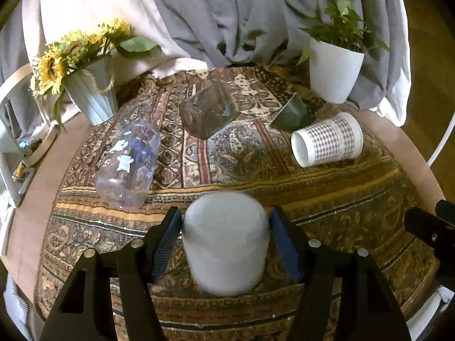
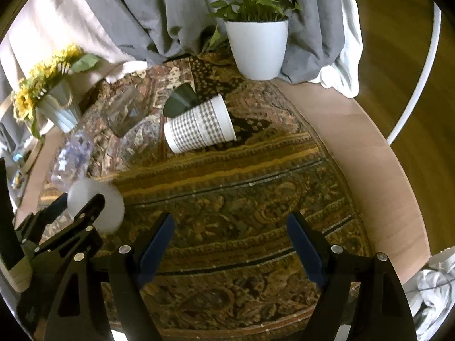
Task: Flip cup upside down
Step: 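Close the left tool on the white cup while the right tool releases it, then lower the white cup rim-down onto the rug and open the left tool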
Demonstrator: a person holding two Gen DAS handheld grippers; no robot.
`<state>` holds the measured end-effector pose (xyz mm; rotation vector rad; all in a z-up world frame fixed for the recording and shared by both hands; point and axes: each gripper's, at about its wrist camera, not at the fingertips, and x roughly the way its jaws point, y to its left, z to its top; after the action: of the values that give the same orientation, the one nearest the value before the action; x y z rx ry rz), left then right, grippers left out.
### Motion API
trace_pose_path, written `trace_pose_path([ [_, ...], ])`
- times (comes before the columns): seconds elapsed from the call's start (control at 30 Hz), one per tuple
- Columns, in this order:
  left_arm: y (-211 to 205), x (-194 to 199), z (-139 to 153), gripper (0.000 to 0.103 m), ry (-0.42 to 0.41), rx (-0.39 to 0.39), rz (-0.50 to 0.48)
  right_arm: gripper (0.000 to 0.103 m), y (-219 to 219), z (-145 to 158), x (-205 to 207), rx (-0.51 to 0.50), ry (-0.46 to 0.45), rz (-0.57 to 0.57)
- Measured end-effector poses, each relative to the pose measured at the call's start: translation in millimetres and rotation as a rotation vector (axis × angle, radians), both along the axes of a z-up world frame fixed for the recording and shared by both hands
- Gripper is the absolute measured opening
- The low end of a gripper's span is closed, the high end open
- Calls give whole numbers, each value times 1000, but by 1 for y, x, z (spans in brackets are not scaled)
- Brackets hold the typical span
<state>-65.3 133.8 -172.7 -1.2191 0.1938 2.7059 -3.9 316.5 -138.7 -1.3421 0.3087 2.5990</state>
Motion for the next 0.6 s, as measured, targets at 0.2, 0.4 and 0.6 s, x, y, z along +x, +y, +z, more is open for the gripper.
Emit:
trace_pose_path([
  [0.2,-4,-2,-3,63,-7,24,10,81,-1,4,-8,4,19,9],
  [0.4,-7,14,-4,63,9,23,6,81,0,0,-8,5,5,15],
  [0.6,-8,21,-5,63,7,24,6,81,-1,0,-7,15,1,25],
])
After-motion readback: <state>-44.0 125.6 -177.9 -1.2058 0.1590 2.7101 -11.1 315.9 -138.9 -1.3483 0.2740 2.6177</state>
